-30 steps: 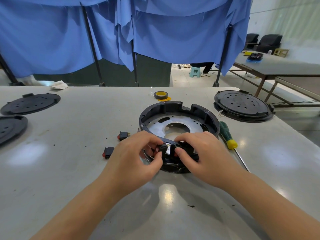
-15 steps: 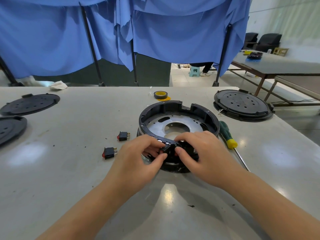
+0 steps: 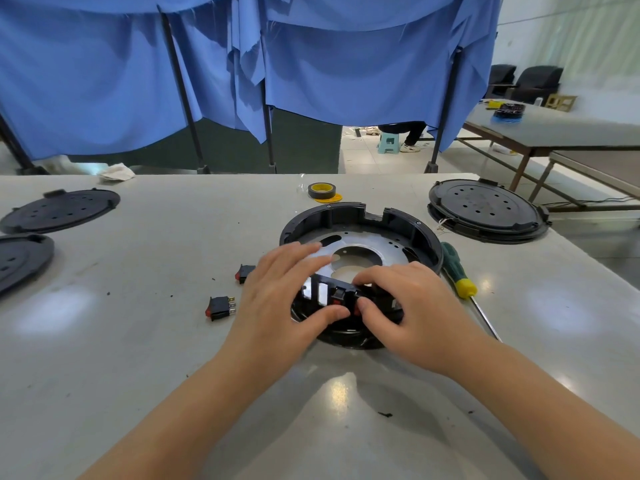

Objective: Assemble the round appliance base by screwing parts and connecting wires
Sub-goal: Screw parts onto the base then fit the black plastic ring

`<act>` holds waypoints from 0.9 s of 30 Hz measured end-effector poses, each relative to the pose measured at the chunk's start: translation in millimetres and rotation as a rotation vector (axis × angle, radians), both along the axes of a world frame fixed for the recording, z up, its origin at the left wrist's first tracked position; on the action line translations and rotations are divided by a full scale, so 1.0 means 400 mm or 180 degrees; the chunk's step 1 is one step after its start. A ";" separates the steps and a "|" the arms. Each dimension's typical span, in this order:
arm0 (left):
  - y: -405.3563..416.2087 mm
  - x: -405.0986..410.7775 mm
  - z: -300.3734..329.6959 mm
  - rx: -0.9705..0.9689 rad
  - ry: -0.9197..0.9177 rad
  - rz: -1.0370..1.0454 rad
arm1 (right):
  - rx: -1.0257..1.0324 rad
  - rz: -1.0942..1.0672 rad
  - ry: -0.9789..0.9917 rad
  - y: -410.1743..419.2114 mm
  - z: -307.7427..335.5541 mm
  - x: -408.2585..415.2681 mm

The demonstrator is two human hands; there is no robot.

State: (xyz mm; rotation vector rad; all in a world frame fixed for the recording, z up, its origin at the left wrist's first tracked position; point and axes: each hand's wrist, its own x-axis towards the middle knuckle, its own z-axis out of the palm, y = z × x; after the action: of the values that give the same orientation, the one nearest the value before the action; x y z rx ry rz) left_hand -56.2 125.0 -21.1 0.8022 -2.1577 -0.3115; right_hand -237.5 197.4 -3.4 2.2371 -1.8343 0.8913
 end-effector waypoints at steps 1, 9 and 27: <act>-0.002 -0.001 -0.002 0.0083 -0.0036 -0.0088 | -0.0007 0.0002 -0.0015 0.000 0.001 -0.001; -0.011 -0.014 0.002 0.0215 0.0161 -0.0223 | 0.0007 -0.0034 -0.0088 0.002 0.006 -0.002; -0.027 -0.005 0.003 0.0389 0.0251 -0.0300 | 0.0171 -0.0336 -0.0266 0.004 0.006 0.013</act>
State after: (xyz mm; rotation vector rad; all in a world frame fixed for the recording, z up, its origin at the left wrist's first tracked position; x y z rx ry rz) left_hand -58.2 114.2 -20.0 0.7445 -2.1218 -0.5195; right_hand -232.3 199.0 -1.2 2.1403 -2.0149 0.9408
